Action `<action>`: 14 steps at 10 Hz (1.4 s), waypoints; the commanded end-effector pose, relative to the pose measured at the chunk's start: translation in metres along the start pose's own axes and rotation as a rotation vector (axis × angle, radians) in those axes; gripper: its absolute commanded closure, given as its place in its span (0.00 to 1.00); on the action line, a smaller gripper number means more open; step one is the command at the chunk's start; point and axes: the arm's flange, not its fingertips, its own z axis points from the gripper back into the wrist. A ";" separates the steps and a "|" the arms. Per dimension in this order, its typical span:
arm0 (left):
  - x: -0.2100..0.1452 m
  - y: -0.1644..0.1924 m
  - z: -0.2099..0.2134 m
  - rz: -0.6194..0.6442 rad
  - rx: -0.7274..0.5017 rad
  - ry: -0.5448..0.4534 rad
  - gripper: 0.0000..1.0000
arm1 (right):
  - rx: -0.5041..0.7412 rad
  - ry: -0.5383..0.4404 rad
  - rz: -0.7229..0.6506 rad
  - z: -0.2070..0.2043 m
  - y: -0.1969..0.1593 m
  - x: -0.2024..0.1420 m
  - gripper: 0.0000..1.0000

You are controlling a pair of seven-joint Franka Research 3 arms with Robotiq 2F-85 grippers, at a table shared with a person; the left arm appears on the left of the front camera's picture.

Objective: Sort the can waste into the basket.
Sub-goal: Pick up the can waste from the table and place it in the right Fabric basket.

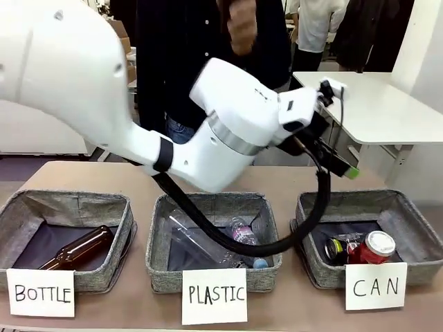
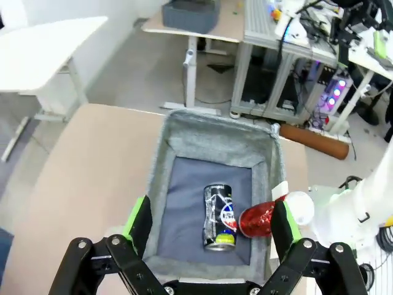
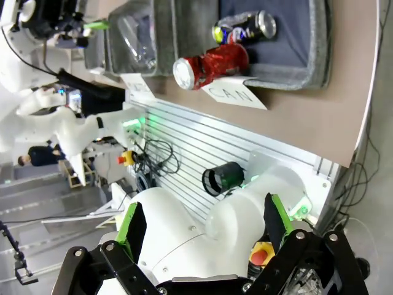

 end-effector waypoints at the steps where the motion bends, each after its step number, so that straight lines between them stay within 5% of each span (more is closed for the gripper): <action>1: -0.024 -0.005 0.046 0.047 0.041 0.024 0.00 | 0.021 0.011 0.028 -0.010 0.020 0.015 0.00; 3: -0.043 -0.003 0.132 0.199 0.081 0.061 0.00 | 0.150 0.014 0.148 -0.040 0.080 0.061 0.00; 7: -0.092 -0.016 0.327 0.606 0.213 0.003 0.00 | 0.282 0.018 0.103 -0.112 0.185 0.131 0.00; 10: -0.132 -0.025 0.445 1.047 0.049 -0.279 0.00 | 0.468 0.038 0.007 -0.154 0.217 0.145 0.00; 12: -0.170 -0.032 0.503 1.064 -0.062 -0.549 0.00 | 0.485 -0.075 -0.117 -0.167 0.213 0.156 0.00; 13: -0.191 -0.033 0.514 1.065 -0.030 -0.580 0.00 | 0.496 -0.140 -0.164 -0.166 0.206 0.160 0.00; 14: -0.154 -0.029 0.499 1.032 -0.057 -0.407 0.00 | 0.462 0.007 -0.035 -0.161 0.209 0.154 0.00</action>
